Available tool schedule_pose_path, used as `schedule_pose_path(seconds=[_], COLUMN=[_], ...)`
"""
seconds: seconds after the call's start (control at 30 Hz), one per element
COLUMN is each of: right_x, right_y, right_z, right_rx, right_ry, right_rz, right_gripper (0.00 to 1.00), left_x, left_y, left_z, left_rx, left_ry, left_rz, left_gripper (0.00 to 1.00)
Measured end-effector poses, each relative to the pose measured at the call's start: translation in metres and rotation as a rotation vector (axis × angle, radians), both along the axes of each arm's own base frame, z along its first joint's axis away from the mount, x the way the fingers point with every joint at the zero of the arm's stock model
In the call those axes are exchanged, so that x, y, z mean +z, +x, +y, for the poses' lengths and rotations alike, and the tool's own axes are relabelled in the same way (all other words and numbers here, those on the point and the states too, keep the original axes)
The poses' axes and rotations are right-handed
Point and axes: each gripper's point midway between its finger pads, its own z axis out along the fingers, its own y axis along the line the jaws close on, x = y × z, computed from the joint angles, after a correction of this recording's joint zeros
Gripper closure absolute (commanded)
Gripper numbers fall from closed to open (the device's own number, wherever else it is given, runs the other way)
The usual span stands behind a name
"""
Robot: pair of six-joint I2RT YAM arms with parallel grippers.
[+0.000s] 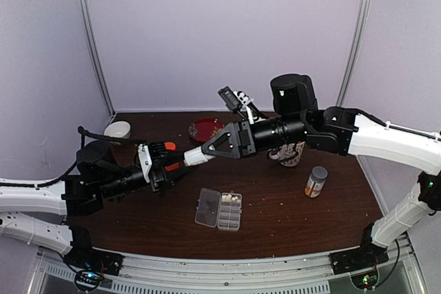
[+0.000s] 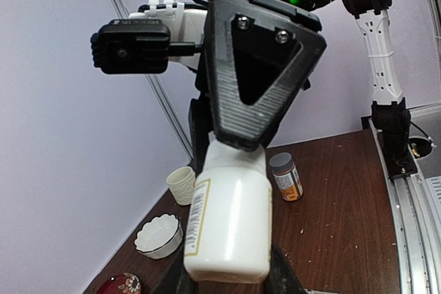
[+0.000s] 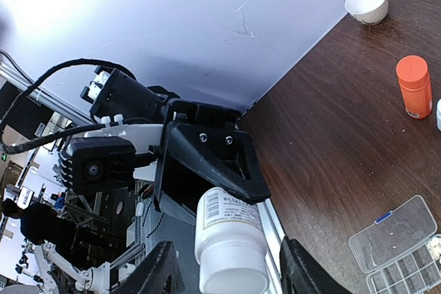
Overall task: Sort the pills into containers
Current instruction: Pass from the right arm to the left, then pass from the left arm to the right, then hold the pill bottle.
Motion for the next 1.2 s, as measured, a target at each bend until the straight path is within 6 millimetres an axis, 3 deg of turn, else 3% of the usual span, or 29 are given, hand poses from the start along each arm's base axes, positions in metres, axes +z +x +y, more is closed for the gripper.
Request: schedule_pose_path(seconds=[0.07, 0.37, 0.5, 0.57, 0.7, 0.77, 0.83, 0.9, 1.03, 1.2], right_x=[-0.0011, -0.0032, -0.0019, -0.0026, -0.0031, -0.0030, -0.0030, -0.0029, -0.0029, -0.0027], right_y=[-0.0002, -0.0016, -0.0024, -0.0027, -0.0030, -0.0042, -0.0049, -0.0051, -0.0053, -0.0068], right_z=[-0.0003, -0.0027, -0.0039, -0.0041, -0.0042, -0.0038, -0.0037, -0.0036, -0.0036, -0.0035], right_rx=[0.000, 0.001, 0.002, 0.003, 0.005, 0.010, 0.012, 0.013, 0.014, 0.023], right_ry=[-0.005, -0.018, -0.017, -0.020, -0.022, -0.021, -0.021, -0.021, -0.021, -0.019], right_rz=[0.003, 0.008, 0.002, 0.003, 0.000, -0.002, -0.003, -0.003, -0.002, 0.000], right_gripper=[0.55, 0.61, 0.77, 0.84, 0.90, 0.91, 0.91, 0.91, 0.91, 0.91], left_x=[0.0007, 0.0019, -0.0010, -0.0008, -0.0013, -0.0013, -0.0014, -0.0014, -0.0017, -0.0035], left_y=[-0.0009, -0.0024, -0.0023, -0.0023, -0.0023, -0.0023, -0.0022, -0.0021, -0.0017, -0.0011], left_z=[0.0010, 0.0043, 0.0042, 0.0042, 0.0042, 0.0041, 0.0040, 0.0039, 0.0032, 0.0013], left_rx=[-0.002, -0.001, 0.000, 0.000, -0.001, -0.002, -0.002, -0.002, -0.002, -0.004], left_ry=[0.000, 0.003, 0.013, 0.014, 0.012, 0.009, 0.008, 0.006, 0.006, 0.012], left_rz=[0.000, 0.002, 0.008, 0.008, 0.018, 0.024, 0.028, 0.035, 0.038, 0.044], left_gripper=[0.84, 0.85, 0.84, 0.71, 0.56, 0.39, 0.31, 0.33, 0.52, 0.67])
